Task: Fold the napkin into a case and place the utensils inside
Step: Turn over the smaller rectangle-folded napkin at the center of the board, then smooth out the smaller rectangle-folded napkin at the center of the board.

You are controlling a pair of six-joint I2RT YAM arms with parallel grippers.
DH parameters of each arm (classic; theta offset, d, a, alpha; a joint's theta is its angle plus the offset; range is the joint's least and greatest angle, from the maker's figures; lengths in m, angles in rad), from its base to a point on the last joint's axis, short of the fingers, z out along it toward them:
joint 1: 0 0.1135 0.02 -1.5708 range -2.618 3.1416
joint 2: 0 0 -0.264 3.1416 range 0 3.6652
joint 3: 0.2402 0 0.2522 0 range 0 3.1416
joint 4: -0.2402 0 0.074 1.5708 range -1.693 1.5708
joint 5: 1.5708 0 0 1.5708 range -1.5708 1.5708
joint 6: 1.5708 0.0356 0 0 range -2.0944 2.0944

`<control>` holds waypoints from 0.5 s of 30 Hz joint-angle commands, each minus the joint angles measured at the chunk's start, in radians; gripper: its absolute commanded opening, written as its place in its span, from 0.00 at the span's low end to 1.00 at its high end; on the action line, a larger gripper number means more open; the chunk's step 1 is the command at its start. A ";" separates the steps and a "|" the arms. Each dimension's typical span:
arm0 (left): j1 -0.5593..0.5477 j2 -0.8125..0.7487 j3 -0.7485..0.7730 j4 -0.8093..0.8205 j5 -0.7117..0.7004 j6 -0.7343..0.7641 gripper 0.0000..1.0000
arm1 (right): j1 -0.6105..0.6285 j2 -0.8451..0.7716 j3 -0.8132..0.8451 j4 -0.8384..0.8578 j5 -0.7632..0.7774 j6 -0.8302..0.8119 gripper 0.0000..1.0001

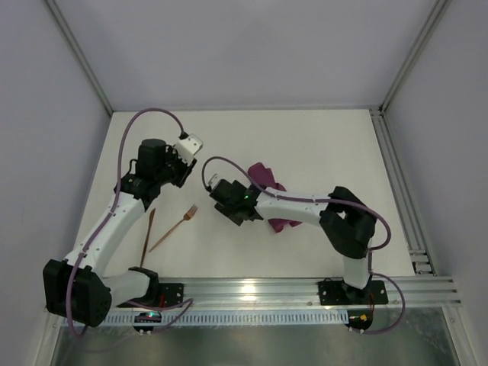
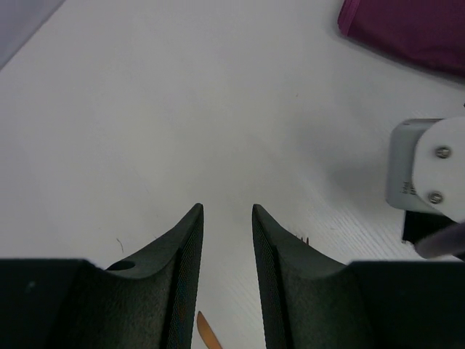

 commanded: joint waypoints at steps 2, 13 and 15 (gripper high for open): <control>0.008 -0.013 0.059 -0.004 0.030 0.001 0.36 | -0.022 -0.274 -0.082 0.084 -0.234 0.101 0.66; -0.510 0.083 -0.079 0.096 0.104 0.364 0.56 | -0.745 -0.637 -0.698 0.394 -0.774 0.295 0.60; -0.586 0.161 -0.055 0.125 0.064 0.389 0.64 | -0.796 -0.605 -0.733 0.420 -0.842 0.287 0.59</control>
